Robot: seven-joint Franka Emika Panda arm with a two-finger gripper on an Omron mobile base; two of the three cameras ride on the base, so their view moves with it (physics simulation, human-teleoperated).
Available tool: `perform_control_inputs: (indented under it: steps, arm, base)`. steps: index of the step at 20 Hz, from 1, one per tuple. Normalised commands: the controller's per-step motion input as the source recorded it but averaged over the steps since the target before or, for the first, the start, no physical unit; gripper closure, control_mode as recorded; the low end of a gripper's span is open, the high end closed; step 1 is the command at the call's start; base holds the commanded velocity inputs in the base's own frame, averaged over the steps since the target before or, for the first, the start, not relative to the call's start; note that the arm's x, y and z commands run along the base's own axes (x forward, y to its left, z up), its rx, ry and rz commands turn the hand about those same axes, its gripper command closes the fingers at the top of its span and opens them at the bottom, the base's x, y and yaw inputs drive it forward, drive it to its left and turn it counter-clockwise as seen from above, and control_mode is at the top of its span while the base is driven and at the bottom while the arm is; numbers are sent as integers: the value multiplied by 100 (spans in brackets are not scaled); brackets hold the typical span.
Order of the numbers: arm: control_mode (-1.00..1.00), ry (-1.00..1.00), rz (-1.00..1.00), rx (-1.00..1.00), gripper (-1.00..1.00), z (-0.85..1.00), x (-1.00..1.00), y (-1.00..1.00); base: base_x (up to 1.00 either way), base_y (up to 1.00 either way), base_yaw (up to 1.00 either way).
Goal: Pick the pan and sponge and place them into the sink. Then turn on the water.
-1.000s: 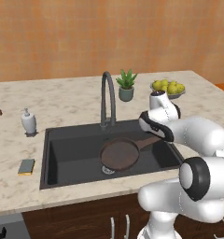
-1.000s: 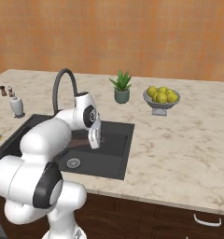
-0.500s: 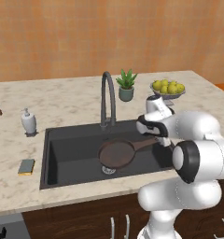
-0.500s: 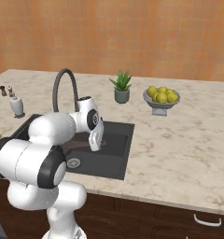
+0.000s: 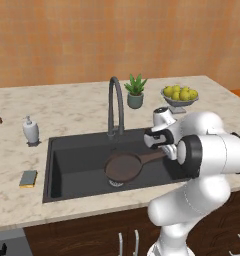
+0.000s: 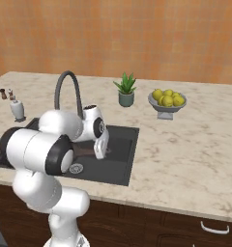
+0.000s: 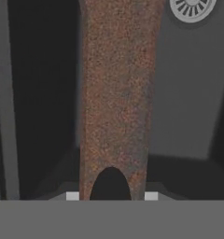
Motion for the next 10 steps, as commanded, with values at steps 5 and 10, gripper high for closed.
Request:
perform_control_inputs:
  steps: [5,10]
  arm:
    - [-100,0,0,0,100,-35,12,0]
    - [-100,0,0,0,100,-26,14,0]
  base:
    - [0,0,0]
    - [0,0,0]
